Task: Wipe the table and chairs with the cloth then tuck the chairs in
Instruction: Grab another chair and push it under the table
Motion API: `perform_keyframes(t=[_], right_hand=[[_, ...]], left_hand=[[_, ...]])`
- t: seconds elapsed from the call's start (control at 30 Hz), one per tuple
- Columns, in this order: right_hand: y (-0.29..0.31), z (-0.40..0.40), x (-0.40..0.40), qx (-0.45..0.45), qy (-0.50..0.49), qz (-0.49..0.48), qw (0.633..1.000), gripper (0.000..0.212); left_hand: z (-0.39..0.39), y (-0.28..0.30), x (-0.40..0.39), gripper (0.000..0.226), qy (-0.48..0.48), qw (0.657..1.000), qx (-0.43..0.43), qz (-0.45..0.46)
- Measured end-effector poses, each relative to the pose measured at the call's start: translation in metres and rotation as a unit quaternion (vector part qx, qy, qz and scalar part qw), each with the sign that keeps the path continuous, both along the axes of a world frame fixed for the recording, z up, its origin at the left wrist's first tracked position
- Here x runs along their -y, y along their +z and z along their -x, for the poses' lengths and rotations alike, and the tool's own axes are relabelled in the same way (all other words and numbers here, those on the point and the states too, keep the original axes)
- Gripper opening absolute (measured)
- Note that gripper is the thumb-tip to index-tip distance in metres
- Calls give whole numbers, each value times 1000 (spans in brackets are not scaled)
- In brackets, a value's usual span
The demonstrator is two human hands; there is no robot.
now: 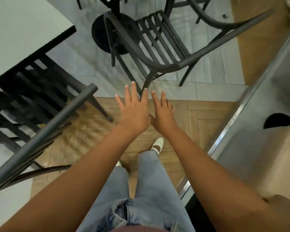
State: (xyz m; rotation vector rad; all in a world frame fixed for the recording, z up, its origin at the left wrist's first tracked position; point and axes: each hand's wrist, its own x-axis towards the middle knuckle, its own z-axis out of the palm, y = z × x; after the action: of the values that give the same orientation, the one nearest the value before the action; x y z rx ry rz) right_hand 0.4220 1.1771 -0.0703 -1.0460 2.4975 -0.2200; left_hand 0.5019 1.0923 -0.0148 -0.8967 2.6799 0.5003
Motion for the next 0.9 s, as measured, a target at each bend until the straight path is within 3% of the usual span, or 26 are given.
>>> perform_keyframes(t=[0.17, 0.37, 0.53, 0.77, 0.9], right_hand=[[-1, 51, -25, 49, -58, -22, 997, 85], [3, 120, -54, 80, -73, -59, 992, 72], [1, 182, -75, 127, -79, -69, 986, 66], [19, 259, -96, 169, -135, 26, 976, 67], [27, 289, -95, 149, -176, 92, 969, 46]], left_hand=[[63, 11, -25, 67, -45, 998, -35, -12], [140, 23, -52, 66, -107, 992, -59, -8], [196, 26, -73, 61, -98, 991, -89, 10], [257, 24, -75, 63, -38, 991, -118, 49], [282, 20, -70, 66, -16, 993, -106, 56]])
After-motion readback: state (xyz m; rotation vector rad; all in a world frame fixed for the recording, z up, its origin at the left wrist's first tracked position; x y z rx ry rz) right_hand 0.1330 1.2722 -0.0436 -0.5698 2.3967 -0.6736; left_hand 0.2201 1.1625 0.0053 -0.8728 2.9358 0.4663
